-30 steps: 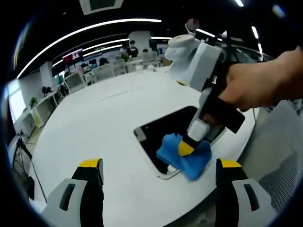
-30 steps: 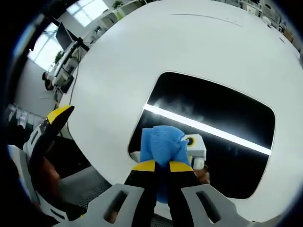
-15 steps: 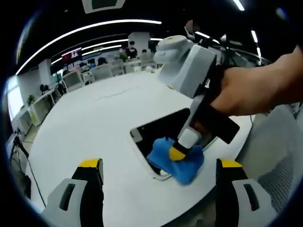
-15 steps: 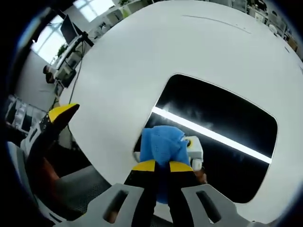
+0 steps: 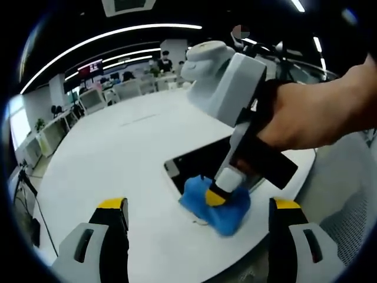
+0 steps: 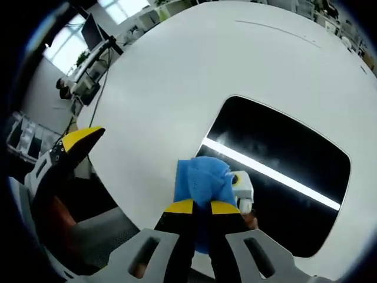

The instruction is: Wipe the mirror surface with the cleaning cloth until all visible marks leave the cleaned area.

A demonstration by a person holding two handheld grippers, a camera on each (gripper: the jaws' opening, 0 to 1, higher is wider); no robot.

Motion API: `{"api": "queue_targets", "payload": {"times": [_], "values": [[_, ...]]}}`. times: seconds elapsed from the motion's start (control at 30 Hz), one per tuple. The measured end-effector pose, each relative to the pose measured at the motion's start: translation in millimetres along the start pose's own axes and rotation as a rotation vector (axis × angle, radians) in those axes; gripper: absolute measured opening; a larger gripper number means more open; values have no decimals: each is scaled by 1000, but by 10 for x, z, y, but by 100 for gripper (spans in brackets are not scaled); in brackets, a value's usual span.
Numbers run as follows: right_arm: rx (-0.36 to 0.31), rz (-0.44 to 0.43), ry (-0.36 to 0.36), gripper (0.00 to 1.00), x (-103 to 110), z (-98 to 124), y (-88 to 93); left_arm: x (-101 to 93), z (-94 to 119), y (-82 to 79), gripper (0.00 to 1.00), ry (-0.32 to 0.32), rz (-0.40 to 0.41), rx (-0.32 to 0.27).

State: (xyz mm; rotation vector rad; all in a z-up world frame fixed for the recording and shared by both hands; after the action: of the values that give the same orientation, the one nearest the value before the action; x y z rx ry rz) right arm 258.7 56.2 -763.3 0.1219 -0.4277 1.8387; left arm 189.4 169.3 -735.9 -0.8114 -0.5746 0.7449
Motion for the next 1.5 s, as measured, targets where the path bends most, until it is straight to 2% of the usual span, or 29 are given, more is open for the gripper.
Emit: {"api": "queue_targets", "payload": {"times": [0.43, 0.5, 0.83, 0.97, 1.17, 1.2, 1.27, 1.3, 1.33, 1.43, 1.5], "values": [[-1, -3, -14, 2, -5, -24, -59, 10, 17, -10, 100, -10, 16, -17], [18, -13, -24, 2, -22, -36, -85, 8, 15, 1, 100, -5, 21, -7], [2, -18, -23, 2, -54, -50, -175, 13, 11, 15, 100, -8, 11, 3], [1, -26, -30, 2, -85, -56, -221, 43, 8, 21, 100, -16, 66, -2], [27, -54, -48, 2, -114, -47, -277, 42, 10, 24, 100, -19, 58, -3], [-3, -34, -37, 1, -135, -46, -310, 42, 10, 26, 100, -19, 56, -1], [31, -72, -50, 1, -143, -43, -332, 36, 6, 31, 99, -14, 48, 7], [-7, -40, -36, 1, -164, -51, -368, 35, 6, 30, 99, -13, 48, 6], [18, -63, -46, 1, -155, -58, -368, 35, 6, 31, 99, -12, 47, 7], [7, -40, -36, 1, -182, -73, -406, 37, 7, 31, 99, -13, 49, 6], [28, -59, -44, 1, -174, -70, -408, 37, 6, 31, 99, -13, 52, 4]]}}
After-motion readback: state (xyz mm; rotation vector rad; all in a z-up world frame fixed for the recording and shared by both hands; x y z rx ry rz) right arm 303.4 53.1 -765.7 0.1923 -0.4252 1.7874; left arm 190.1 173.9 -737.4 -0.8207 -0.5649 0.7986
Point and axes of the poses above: the point that each gripper's makers call its tool centre point, and the gripper's own axes: z roughly backward along the fingers, x roughly to its left, y roughly out of its underside, the point moved 10 cm from there along z, roughly backward along the fingers, and after that the axes turned 10 degrees about -z, right-handed, at the moved point
